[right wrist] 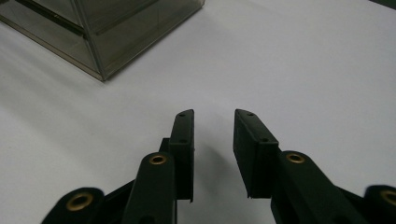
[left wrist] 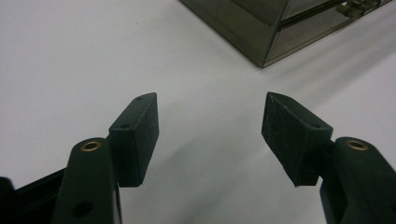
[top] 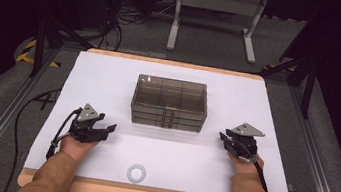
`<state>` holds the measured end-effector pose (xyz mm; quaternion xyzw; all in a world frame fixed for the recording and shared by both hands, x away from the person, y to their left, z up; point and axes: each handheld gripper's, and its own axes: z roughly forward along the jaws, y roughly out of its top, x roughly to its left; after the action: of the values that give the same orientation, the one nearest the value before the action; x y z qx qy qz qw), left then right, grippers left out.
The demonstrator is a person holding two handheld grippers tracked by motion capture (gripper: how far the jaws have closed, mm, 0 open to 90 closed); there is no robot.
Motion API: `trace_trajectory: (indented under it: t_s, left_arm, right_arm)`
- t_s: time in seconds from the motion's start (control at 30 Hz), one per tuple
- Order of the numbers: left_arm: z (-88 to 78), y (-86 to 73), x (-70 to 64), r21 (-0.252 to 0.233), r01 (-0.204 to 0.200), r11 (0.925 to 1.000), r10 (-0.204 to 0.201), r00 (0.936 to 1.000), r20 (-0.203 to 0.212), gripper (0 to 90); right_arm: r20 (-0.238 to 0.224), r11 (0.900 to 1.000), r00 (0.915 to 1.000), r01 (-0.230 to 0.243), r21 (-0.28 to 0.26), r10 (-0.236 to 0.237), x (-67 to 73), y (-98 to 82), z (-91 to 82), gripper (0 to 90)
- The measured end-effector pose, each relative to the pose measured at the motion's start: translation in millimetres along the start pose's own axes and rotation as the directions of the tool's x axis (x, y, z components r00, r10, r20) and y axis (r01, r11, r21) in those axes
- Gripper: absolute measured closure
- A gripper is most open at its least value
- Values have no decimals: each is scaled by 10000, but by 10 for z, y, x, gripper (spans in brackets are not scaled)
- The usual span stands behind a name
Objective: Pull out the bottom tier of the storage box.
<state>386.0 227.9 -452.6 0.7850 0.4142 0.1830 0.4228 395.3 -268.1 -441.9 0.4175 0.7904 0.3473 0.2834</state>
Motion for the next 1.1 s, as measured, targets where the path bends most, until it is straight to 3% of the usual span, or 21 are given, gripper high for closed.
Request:
trace_trajectory:
  t_s: [0.13, 0.23, 0.3, 0.47, 0.57, 0.6, 0.8, 0.83, 0.9, 0.93, 1.0, 1.1]
  left_arm:
    - [-51, -18, 33, -155, 27, 9999, -29, 10000, -75, 373]
    - [-60, -31, 50, -377, 164, 9992, -164, 9999, -2, 373]
    - [-55, -32, 53, -420, 214, 9989, -214, 9998, 4, 373]
    - [-51, -37, 44, -433, 245, 9988, -246, 9997, -16, 367]
    - [-50, -40, 43, -460, 249, 9986, -250, 9997, -21, 359]
    - [-48, -40, 42, -465, 252, 9986, -254, 9997, -28, 357]
    - [-40, -42, 41, -457, 278, 9986, -280, 9996, -44, 354]
    - [-39, -41, 38, -423, 251, 9988, -254, 9997, -63, 354]
    - [-37, -41, 38, -419, 240, 9988, -244, 9997, -89, 353]
    - [-35, -42, 36, -422, 254, 9988, -259, 9996, -117, 353]
    - [-36, -42, 30, -390, 229, 9990, -236, 9996, -167, 349]
    - [-38, -43, 26, -377, 204, 9991, -211, 9996, -178, 349]
  right_arm:
    - [246, 9997, 9996, 147, -170, -143, 27, 8, -48, 706]
    - [787, 9959, 9930, 895, -105, -884, 106, 27, -77, 716]
    - [845, 9927, 9893, 1201, -99, -1189, 141, 36, -85, 716]
    - [852, 9912, 9878, 1319, -108, -1305, 178, 51, -100, 714]
    - [1082, 9913, 9854, 1316, 75, -1317, 226, 89, -140, 713]
    - [1332, 9864, 9774, 1633, 162, -1640, 287, 127, -179, 713]
    - [1722, 9728, 9578, 2309, 168, -2303, 410, 184, -221, 716]
    - [1859, 9596, 9419, 2803, 232, -2797, 480, 211, -238, 722]
    - [2057, 9451, 9235, 3259, 240, -3237, 546, 234, -254, 732]
    - [2057, 9451, 9235, 3259, 240, -3237, 546, 234, -254, 732]
    - [2338, 9241, 8967, 3817, 214, -3758, 641, 285, -292, 735]
    - [2516, 9100, 8788, 4140, 204, -4054, 732, 323, -315, 737]
